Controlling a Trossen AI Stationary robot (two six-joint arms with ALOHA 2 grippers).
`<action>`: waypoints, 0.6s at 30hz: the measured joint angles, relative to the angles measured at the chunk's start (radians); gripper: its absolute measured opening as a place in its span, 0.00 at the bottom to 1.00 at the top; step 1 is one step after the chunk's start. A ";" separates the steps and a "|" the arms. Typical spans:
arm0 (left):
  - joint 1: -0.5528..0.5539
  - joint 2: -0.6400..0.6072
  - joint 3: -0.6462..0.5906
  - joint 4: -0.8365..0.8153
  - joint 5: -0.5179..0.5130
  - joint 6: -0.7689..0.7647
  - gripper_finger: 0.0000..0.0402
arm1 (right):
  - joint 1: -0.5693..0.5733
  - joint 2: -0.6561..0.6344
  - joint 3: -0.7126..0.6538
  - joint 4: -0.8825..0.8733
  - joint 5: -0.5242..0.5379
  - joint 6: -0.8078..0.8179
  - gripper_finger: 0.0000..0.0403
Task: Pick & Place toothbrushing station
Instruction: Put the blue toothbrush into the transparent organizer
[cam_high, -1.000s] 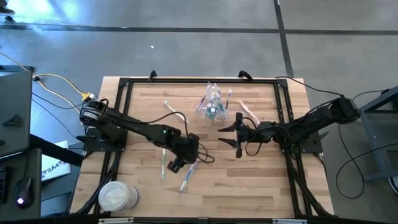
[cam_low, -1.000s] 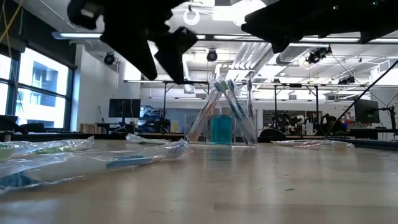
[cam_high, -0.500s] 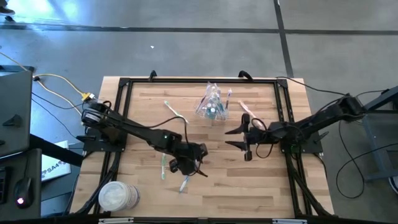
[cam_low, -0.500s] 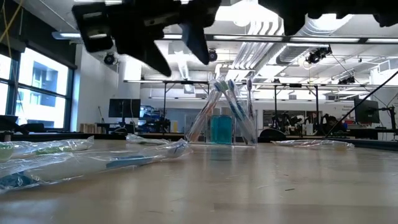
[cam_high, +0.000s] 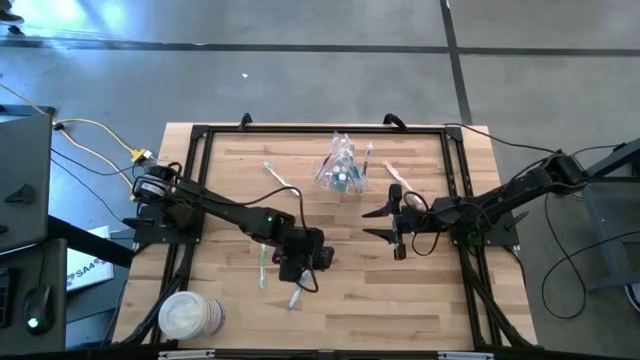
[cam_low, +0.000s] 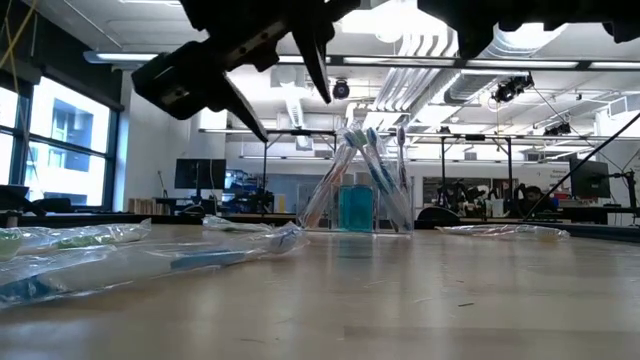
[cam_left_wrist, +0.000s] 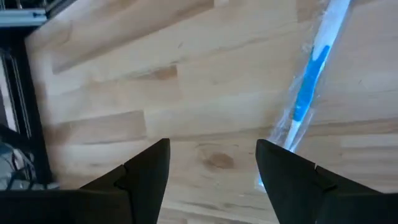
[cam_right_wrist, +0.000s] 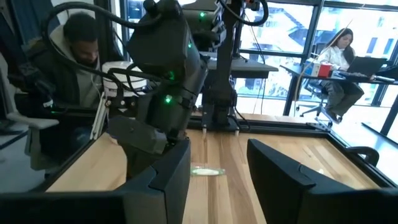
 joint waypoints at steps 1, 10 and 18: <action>0.006 0.005 0.000 -0.004 -0.003 -0.010 0.58 | 0.000 0.000 0.000 0.000 0.000 0.000 0.38; 0.089 0.018 0.084 -0.073 -0.291 0.039 0.58 | 0.000 0.000 0.000 -0.012 0.000 0.007 0.38; 0.142 0.017 0.232 -0.398 -0.146 0.018 0.58 | 0.000 0.000 0.000 -0.041 0.000 0.008 0.38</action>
